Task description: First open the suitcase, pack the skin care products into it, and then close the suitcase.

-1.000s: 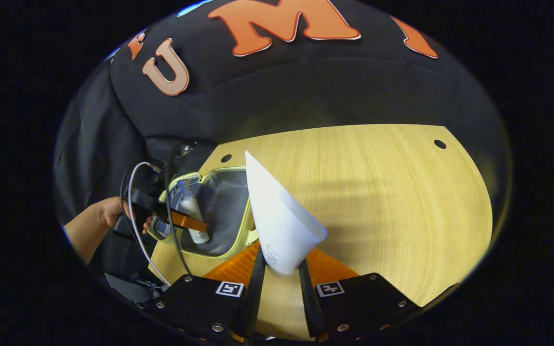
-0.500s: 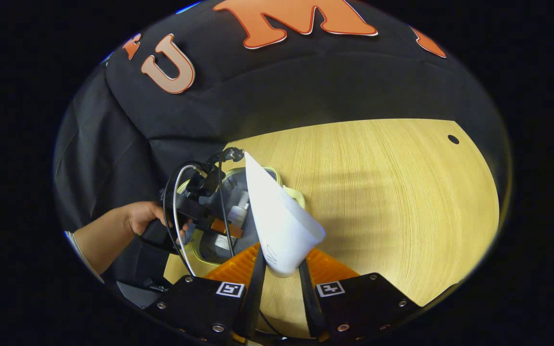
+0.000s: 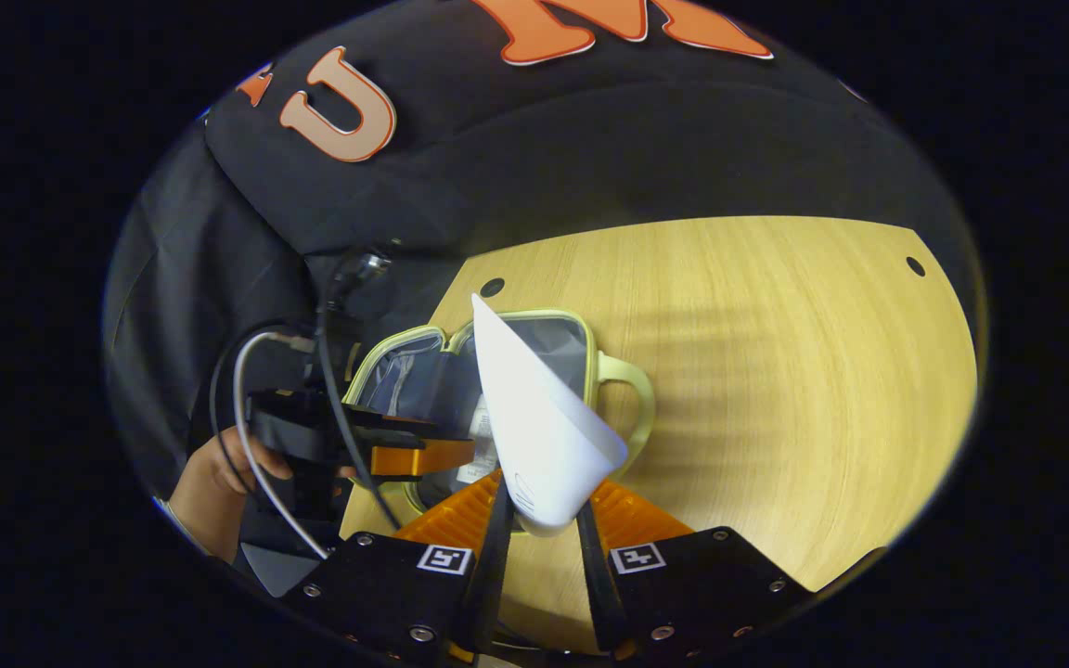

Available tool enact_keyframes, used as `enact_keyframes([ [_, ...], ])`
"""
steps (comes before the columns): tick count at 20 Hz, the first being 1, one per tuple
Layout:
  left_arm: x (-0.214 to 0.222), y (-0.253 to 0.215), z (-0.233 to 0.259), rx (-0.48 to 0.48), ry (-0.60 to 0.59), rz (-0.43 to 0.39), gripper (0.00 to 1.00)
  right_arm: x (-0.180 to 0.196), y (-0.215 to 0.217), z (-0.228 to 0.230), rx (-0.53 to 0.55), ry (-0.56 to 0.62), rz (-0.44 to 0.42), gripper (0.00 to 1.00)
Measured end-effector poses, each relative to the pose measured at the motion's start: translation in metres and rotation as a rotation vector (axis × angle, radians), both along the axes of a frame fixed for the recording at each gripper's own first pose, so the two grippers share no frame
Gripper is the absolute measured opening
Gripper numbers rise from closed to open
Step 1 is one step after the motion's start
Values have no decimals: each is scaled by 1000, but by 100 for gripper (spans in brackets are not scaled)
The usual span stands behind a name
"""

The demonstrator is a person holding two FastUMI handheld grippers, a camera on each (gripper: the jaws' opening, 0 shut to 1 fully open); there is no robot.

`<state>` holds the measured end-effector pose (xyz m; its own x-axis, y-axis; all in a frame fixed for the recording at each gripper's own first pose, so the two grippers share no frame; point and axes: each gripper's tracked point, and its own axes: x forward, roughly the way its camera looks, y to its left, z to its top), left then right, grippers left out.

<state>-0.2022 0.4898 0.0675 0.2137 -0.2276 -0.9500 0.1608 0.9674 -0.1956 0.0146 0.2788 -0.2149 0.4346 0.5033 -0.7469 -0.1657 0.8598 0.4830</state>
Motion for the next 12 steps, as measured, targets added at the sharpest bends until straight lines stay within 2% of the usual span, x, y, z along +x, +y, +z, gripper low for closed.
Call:
enact_keyframes([
  [5,-8,81,59,40,-251,130,97,10,40,-21,37,88,49,40],
  [12,-61,245,165,95,-298,482,97,7,66,-75,-31,250,89,40],
])
